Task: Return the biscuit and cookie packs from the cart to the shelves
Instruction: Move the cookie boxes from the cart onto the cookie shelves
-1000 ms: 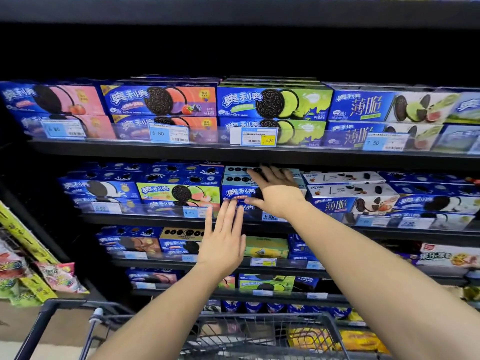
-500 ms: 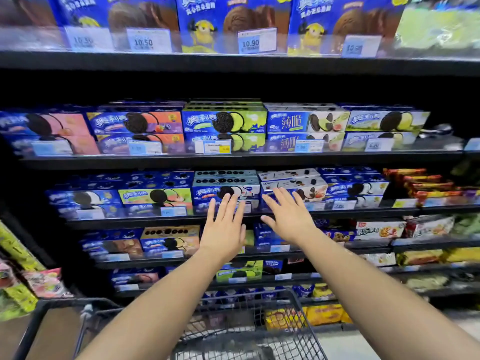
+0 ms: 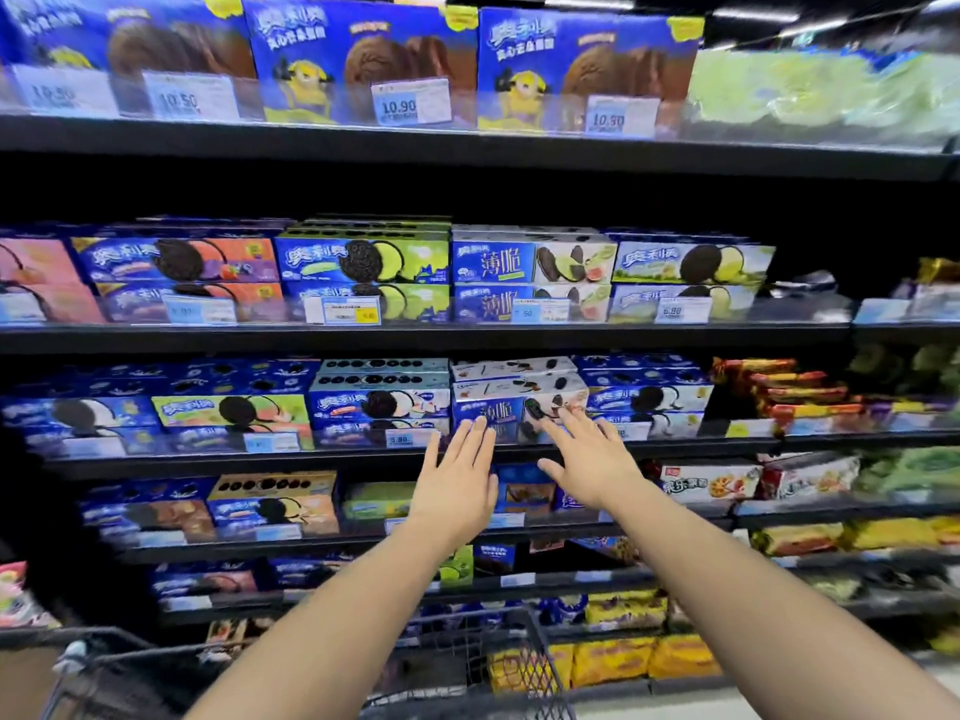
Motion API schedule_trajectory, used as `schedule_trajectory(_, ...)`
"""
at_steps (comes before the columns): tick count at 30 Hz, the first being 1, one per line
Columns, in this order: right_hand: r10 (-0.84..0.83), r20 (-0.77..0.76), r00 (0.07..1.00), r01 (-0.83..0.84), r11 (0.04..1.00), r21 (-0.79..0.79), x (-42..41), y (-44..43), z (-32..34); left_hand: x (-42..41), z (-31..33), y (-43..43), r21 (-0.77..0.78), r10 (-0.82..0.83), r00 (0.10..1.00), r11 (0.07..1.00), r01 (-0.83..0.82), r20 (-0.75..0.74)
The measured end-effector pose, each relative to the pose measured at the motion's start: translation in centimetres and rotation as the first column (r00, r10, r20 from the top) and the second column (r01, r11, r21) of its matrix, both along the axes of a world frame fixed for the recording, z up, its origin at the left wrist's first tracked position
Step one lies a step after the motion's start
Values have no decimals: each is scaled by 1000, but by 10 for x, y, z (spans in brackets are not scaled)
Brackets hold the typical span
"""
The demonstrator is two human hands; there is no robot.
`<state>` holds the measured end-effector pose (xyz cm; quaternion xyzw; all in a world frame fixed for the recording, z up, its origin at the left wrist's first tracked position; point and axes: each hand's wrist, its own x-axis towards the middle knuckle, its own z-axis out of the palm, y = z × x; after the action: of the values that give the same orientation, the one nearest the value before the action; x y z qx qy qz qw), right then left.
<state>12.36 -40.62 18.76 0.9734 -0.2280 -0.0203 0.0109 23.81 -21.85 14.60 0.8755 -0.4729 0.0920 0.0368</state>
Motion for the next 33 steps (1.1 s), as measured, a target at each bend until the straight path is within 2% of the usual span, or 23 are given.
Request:
schedule_trajectory(8, 202, 113, 973, -201, 979, -23, 5, -27, -5, 3, -4, -23, -17, 177, 983, 984, -178, -54)
schedule_trajectory(18, 317, 145, 937, -314, 948, -45, 10, -32, -13, -6, 4, -34, -12, 246, 968, 969, -247, -55)
schedule_trajectory(24, 397, 265, 879, -369, 917, -147, 39, -24, 13, 2, 14, -16, -52, 244, 970, 968, -245, -15)
schedule_trajectory(28, 414, 221, 883, -386, 909, -160, 80, -9, 30, 28, 26, -1, -100, 263, 965, 961, -259, 25)
schedule_trajectory(33, 334, 67, 940, -333, 943, -24, 124, -5, 32, 65, 29, -2, -138, 252, 964, 961, -238, 86)
